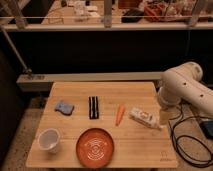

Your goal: Push the eraser across the table

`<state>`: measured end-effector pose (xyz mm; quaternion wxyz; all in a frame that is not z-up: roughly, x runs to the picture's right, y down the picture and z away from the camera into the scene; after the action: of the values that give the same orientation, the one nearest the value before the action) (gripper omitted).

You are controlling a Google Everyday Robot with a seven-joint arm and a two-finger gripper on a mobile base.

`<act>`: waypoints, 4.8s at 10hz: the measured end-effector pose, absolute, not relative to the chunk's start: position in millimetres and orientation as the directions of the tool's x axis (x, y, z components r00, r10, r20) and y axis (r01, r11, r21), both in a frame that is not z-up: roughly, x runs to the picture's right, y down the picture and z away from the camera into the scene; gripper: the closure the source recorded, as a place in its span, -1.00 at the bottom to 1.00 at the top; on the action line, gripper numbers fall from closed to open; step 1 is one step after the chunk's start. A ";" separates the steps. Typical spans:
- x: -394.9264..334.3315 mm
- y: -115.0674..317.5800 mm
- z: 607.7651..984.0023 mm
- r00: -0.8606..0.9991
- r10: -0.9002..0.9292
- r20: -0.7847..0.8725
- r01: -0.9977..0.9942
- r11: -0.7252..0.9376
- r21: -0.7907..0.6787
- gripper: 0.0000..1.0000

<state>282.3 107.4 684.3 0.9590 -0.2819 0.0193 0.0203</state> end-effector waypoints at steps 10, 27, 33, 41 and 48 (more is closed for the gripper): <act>248.1 96.4 697.3 1.000 0.031 -0.006 -0.029 0.849 -0.527 -0.60; 120.9 84.2 746.6 0.981 0.004 0.195 0.091 0.876 -0.474 -0.60; 96.2 88.6 759.9 0.969 0.011 0.247 0.110 0.877 -0.468 -0.60; 71.8 93.1 770.9 0.955 0.021 0.297 0.126 0.877 -0.464 -0.22; 54.6 97.5 790.3 0.949 0.010 0.315 0.140 0.881 -0.451 0.52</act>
<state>54.6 97.5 790.3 0.9572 -0.2413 -0.1559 -0.0339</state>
